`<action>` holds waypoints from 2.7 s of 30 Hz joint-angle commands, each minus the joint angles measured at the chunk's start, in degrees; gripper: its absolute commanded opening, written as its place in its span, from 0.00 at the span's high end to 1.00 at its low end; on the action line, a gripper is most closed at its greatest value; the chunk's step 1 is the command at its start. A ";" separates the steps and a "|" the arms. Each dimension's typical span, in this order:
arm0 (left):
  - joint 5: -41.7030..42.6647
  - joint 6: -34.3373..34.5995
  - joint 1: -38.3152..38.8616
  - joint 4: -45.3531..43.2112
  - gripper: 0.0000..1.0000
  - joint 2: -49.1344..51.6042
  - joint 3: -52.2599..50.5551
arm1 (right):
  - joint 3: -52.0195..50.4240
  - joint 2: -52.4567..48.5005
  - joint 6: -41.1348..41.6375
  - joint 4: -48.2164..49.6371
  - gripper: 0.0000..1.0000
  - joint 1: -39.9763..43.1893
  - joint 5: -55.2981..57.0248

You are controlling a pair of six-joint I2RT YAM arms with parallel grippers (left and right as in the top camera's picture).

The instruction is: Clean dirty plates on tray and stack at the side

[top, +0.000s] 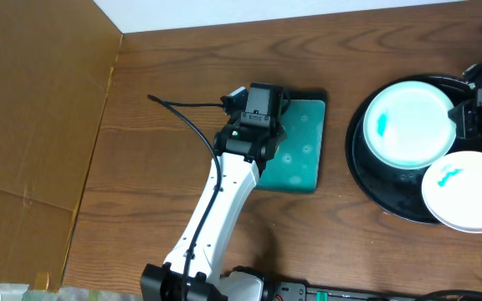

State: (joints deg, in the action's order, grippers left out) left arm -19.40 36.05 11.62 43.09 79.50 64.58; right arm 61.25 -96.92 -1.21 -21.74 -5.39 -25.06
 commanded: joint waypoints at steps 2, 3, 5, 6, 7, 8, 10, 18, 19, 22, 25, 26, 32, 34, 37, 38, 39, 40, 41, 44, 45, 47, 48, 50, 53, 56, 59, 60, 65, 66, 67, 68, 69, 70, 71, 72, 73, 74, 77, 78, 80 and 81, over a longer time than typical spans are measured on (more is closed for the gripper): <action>-0.28 0.50 -0.35 -0.24 0.93 0.13 0.02 | 0.92 -4.50 -4.00 0.11 0.99 -1.44 -1.79; -0.28 0.50 -0.35 -0.26 0.93 0.13 0.02 | 0.92 -5.29 -4.00 0.20 0.99 -1.60 -1.77; -0.28 0.50 -0.35 -0.28 0.93 0.13 0.02 | 0.92 -7.45 -3.98 0.90 0.99 -2.03 -1.79; -0.28 0.50 -0.35 -0.28 0.93 0.13 0.02 | 0.92 -8.24 -4.00 1.29 0.99 -2.19 -1.77; -0.28 0.50 -0.35 -0.28 0.93 0.13 0.02 | 0.92 -8.98 -4.02 1.73 0.99 -2.34 -1.68; -0.28 0.50 -0.35 -0.28 0.92 0.13 0.02 | 0.92 -9.68 -4.00 2.34 0.99 -2.51 -0.70; -0.28 0.48 -0.35 -0.26 0.93 0.13 0.02 | 0.94 -10.25 -4.00 2.86 0.87 -2.86 2.19; 1.03 0.48 -0.35 -0.72 0.93 0.13 0.02 | 1.29 -10.23 3.65 2.69 0.45 -2.97 4.20; 1.68 0.46 -0.35 -0.85 0.93 0.13 0.02 | 1.29 -10.23 5.42 2.64 0.44 -2.97 4.20; 3.19 0.46 -0.35 -1.42 0.93 0.17 0.02 | 1.27 -10.23 11.91 1.90 0.43 -2.97 4.24; 5.79 0.48 -0.35 -2.29 0.93 0.24 0.02 | 1.27 -10.34 15.02 0.17 0.40 -2.97 4.28; 6.36 0.48 -0.35 -2.47 0.93 0.24 0.02 | 1.27 -10.34 16.55 -0.74 0.41 -2.99 4.26; 6.84 0.48 -0.35 -2.78 0.93 0.24 0.02 | 1.27 -10.36 19.12 -2.51 0.58 -4.52 5.88; 8.35 0.48 -0.35 -3.15 0.93 0.24 0.02 | 1.27 -10.36 20.90 -2.49 0.70 -5.03 8.81; 12.07 0.44 -0.28 -3.96 0.93 0.24 0.02 | 1.27 -10.36 21.11 -2.32 0.89 -5.66 10.27; 13.05 0.46 -0.22 -4.15 0.93 0.24 0.02 | 1.27 -10.36 21.11 -2.23 0.95 -5.66 10.27; 15.15 0.46 0.17 -4.42 0.93 0.24 0.02 | 1.27 -10.36 21.00 -1.95 0.99 -5.66 10.95; 16.37 0.44 0.46 -4.63 0.93 0.24 0.02 | 1.27 -10.36 20.83 -1.60 0.99 -5.64 11.78; 18.21 0.24 1.07 -4.85 0.93 0.24 0.02 | 1.27 -10.36 19.32 -0.57 0.99 -5.60 12.79; 21.86 0.28 3.72 -6.01 0.93 0.44 0.02 | 1.27 -10.36 11.82 4.00 0.99 -5.27 12.72; 22.60 0.31 4.68 -6.75 0.93 0.68 0.02 | 1.27 -10.36 10.21 4.72 0.99 -5.05 12.28; 24.22 0.31 6.62 -8.85 0.93 1.49 0.02 | 1.27 -10.36 6.58 5.66 0.99 -4.76 9.27; 24.87 0.31 7.82 -10.08 0.93 2.12 0.02 | 1.27 -10.36 4.68 5.70 0.99 -4.76 6.97; 24.98 0.70 10.16 -12.33 0.93 3.43 0.02 | 1.27 -10.36 0.72 5.46 0.99 -4.79 2.84; 25.00 0.72 13.86 -16.33 0.93 6.23 0.02 | 1.27 -10.36 -1.66 5.05 0.99 -4.76 2.23; 25.00 0.72 16.81 -19.85 0.93 9.05 0.02 | 1.27 -10.36 -1.38 4.85 0.90 -4.68 2.34; 25.00 0.74 19.04 -23.26 0.93 11.45 0.02 | 1.27 -10.36 1.57 4.81 0.76 -4.66 3.06; 24.98 0.79 19.91 -24.83 0.93 12.52 0.02 | 1.27 -10.36 3.93 4.79 0.68 -4.57 4.74; 24.96 2.89 21.84 -29.38 0.93 16.04 0.02 | 1.27 -10.36 8.66 3.74 0.56 -4.57 7.67; 24.96 2.89 22.23 -30.71 0.93 17.22 0.02 | 1.27 -10.56 9.11 3.39 0.55 -4.57 8.13; 24.96 2.93 22.38 -31.32 0.93 17.88 0.02 | 1.25 -10.71 9.68 3.17 0.55 -4.57 8.35; 24.94 3.54 22.49 -31.87 0.93 18.64 0.02 | 1.27 -10.97 10.08 3.04 0.55 -4.59 8.37; 24.96 4.52 22.49 -32.28 0.93 19.34 0.02 | 1.27 -11.47 10.88 3.02 0.58 -4.61 8.31; 24.96 5.70 22.49 -32.46 0.93 19.89 0.02 | 1.25 -11.91 11.50 3.08 0.60 -4.70 8.31; 24.98 6.64 22.49 -32.83 0.93 20.52 0.02 | 1.27 -12.55 11.91 3.21 0.65 -4.83 8.28; 24.96 7.54 22.49 -33.00 0.93 20.98 0.02 | 1.27 -12.98 11.91 3.39 0.69 -5.01 8.28; 24.98 8.81 22.51 -33.42 0.93 21.68 0.02 | 1.27 -13.38 11.91 3.37 0.79 -5.22 8.31; 24.98 9.49 22.58 -33.79 0.93 22.18 0.02 | 1.25 -13.51 11.96 3.37 0.87 -5.27 8.31; 24.98 10.62 22.95 -35.41 0.93 23.71 0.02 | 1.27 -13.55 13.16 3.43 0.99 -5.27 8.28; 24.98 10.62 23.26 -36.11 0.93 24.17 0.02 | 1.27 -13.55 13.42 3.56 0.99 -5.27 8.28; 24.98 11.34 24.04 -37.46 0.93 25.05 0.02 | 1.27 -13.55 13.42 3.67 0.99 -5.27 8.28; 24.96 11.82 24.61 -38.23 0.93 25.59 0.02 | 1.27 -13.55 13.42 3.72 0.99 -5.27 8.28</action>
State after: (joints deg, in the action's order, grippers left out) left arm 5.69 45.25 34.65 6.63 103.28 64.55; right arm 61.91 -109.60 11.07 -18.11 -10.48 -18.39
